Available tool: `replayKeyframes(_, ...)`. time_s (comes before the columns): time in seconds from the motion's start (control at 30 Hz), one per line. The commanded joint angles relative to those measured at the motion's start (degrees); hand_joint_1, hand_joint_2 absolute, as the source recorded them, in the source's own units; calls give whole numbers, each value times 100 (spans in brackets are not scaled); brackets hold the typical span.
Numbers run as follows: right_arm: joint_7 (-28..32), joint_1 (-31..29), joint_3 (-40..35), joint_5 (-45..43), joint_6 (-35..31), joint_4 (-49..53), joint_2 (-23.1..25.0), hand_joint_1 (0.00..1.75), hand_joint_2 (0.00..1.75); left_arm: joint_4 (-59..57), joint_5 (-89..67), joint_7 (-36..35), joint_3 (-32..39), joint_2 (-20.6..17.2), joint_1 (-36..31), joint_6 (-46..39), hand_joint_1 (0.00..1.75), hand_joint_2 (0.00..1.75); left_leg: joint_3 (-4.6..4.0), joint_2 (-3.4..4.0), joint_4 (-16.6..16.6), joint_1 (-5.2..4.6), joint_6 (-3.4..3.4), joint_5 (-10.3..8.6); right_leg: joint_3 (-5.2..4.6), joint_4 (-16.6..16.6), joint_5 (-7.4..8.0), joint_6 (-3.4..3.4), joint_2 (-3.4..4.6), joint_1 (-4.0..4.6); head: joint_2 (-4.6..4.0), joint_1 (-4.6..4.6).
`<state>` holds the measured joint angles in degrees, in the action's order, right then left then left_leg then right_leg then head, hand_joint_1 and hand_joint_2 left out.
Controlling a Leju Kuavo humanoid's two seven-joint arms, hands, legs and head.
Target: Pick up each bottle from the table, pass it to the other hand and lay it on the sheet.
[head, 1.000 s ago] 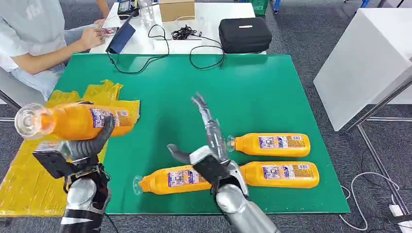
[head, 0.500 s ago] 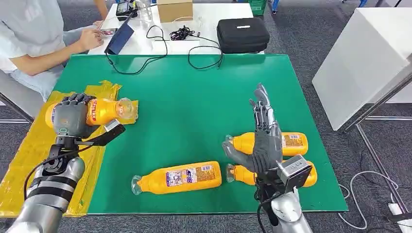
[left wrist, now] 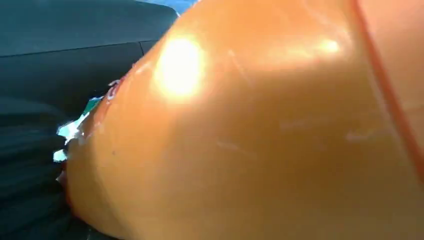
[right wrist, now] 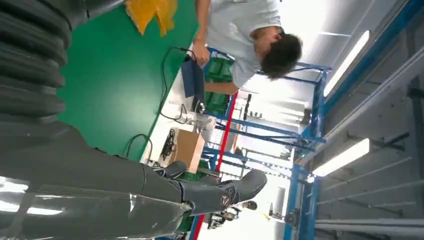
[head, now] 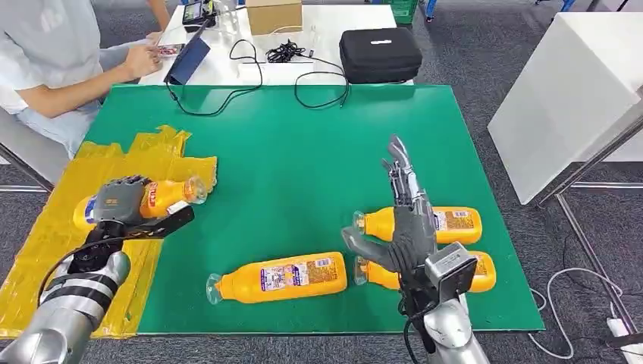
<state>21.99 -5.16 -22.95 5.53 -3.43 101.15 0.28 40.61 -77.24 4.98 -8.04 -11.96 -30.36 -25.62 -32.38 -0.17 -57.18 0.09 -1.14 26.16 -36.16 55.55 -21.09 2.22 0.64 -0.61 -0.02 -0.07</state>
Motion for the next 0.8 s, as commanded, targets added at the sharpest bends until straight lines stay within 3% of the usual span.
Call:
replayKeyframes(0.03,-71,-246,-110,26,51,-386,4,0,175,-946,140,72,-184,111,-381,219,152,175,18,-3,2,6,5,6,21,-3,-6,-6,-8,7,0,0)
replayKeyframes(0.07,-84,-259,-113,33,57,-416,12,0,175,-946,160,94,-182,132,-343,180,0,175,31,-2,2,8,6,11,33,-2,-11,-7,-8,9,0,0)
replayKeyframes(0.53,-126,-307,-124,46,65,-568,50,0,175,-809,550,248,-83,313,-245,5,0,175,18,0,3,5,4,6,21,-3,-5,-6,-4,5,0,0)
replayKeyframes(0.8,-218,-341,-95,62,81,-732,89,0,175,-581,1317,341,317,523,-275,-25,0,175,17,-6,0,6,4,7,22,-2,-7,-4,-11,6,0,0)
